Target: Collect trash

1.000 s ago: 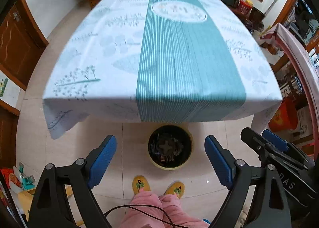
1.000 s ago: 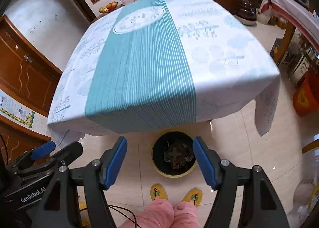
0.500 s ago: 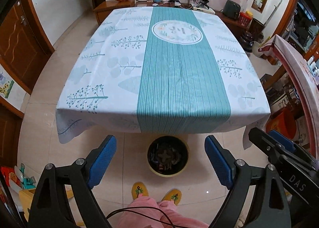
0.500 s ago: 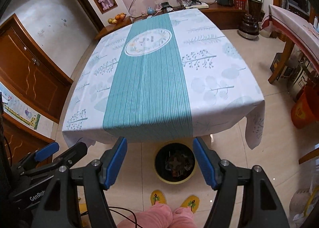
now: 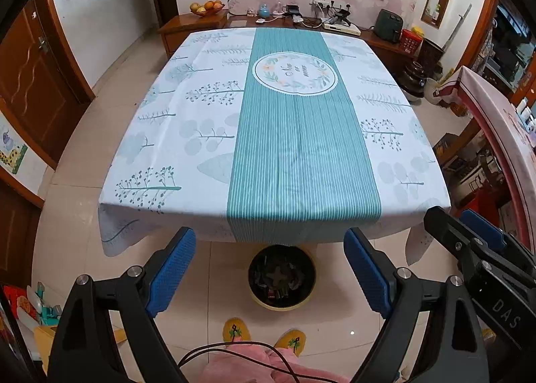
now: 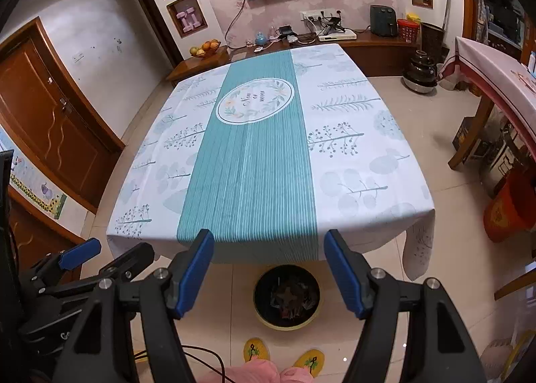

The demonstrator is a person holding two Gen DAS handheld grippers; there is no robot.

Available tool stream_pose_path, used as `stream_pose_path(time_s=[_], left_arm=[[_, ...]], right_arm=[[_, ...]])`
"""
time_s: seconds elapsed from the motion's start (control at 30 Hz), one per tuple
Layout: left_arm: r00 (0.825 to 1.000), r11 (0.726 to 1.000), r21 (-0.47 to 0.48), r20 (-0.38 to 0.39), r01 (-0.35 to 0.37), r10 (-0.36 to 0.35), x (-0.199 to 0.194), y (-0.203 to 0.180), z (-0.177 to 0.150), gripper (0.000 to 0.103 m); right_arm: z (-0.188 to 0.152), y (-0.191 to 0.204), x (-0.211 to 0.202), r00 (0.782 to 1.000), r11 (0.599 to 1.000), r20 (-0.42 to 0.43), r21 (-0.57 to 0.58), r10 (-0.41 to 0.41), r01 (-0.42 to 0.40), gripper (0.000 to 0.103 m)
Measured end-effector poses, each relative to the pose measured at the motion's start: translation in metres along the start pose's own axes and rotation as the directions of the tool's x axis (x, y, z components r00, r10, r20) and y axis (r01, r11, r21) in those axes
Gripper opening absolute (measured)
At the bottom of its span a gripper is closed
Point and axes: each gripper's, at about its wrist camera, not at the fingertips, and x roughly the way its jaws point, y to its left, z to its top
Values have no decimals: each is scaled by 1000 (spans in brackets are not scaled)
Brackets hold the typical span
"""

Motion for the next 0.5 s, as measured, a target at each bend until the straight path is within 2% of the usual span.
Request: stream_pose_path(time_s=[0.5], left_arm=[[1000,1000,-2,2,-4,4,5,0,10,89]], right_arm=[[12,4,3,1000,1000,15,-17,-12,13,69]])
